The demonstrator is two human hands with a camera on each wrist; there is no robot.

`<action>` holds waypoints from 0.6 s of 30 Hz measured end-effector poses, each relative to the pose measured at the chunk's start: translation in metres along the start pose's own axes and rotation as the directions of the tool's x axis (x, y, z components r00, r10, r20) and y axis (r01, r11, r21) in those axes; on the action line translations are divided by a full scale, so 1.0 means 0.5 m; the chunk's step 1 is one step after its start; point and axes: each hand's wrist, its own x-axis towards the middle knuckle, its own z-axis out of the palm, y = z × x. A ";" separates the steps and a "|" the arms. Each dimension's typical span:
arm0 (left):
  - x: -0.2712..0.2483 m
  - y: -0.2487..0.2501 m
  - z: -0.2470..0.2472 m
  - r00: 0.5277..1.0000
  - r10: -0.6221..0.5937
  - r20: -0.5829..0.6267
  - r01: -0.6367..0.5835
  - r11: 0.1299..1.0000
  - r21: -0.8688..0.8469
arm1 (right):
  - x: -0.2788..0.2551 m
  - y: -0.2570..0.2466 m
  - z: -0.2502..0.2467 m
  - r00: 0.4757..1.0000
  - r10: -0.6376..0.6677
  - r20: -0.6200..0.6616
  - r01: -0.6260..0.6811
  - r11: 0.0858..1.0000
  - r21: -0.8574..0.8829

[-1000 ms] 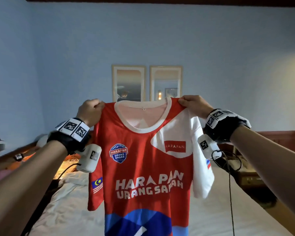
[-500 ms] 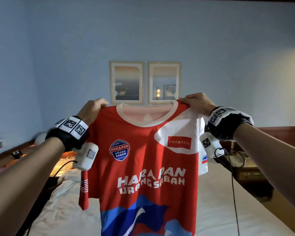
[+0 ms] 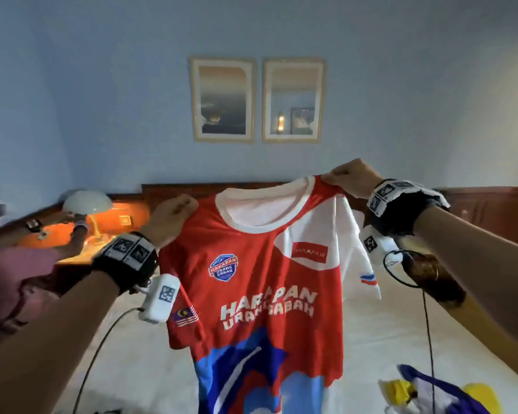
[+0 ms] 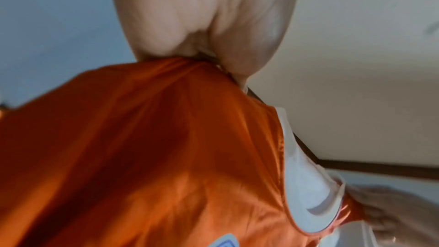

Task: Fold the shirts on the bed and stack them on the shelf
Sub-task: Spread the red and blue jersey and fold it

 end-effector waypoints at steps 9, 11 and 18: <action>-0.195 -0.213 0.010 0.933 -0.345 -0.106 0.341 0.938 -0.057 | -0.088 0.003 0.314 0.884 0.242 0.400 -0.409 0.816 0.409; -0.211 -0.207 -0.032 0.931 -0.319 -0.178 0.317 0.948 -0.042 | -0.071 -0.033 0.359 0.855 0.244 0.458 -0.469 0.741 0.480; -0.239 -0.135 -0.119 0.942 -0.210 -0.261 0.186 0.976 -0.114 | -0.022 -0.113 0.444 0.899 0.135 0.416 -0.385 0.696 0.606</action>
